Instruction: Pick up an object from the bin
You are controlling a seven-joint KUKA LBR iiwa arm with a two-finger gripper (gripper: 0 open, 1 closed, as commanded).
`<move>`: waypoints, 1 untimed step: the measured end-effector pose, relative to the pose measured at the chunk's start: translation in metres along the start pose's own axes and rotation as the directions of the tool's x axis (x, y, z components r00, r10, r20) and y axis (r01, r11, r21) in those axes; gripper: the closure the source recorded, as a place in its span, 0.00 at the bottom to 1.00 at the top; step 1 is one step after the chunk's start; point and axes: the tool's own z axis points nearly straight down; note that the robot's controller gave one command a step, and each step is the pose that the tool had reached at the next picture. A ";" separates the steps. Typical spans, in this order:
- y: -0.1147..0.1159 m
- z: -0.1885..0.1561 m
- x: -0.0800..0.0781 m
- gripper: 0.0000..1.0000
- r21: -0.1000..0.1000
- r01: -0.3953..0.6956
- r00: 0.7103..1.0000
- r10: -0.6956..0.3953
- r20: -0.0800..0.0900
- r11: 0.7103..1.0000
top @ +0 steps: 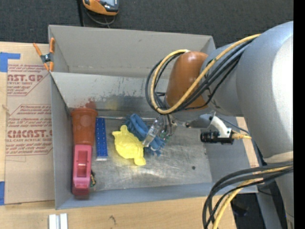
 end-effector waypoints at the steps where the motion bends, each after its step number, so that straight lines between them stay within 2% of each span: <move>1: 0.015 -0.026 0.002 1.00 -0.002 0.014 1.000 -0.014 0.006 1.000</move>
Offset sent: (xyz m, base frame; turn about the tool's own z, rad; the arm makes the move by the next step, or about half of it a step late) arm -0.0170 -0.0051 0.0224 0.0271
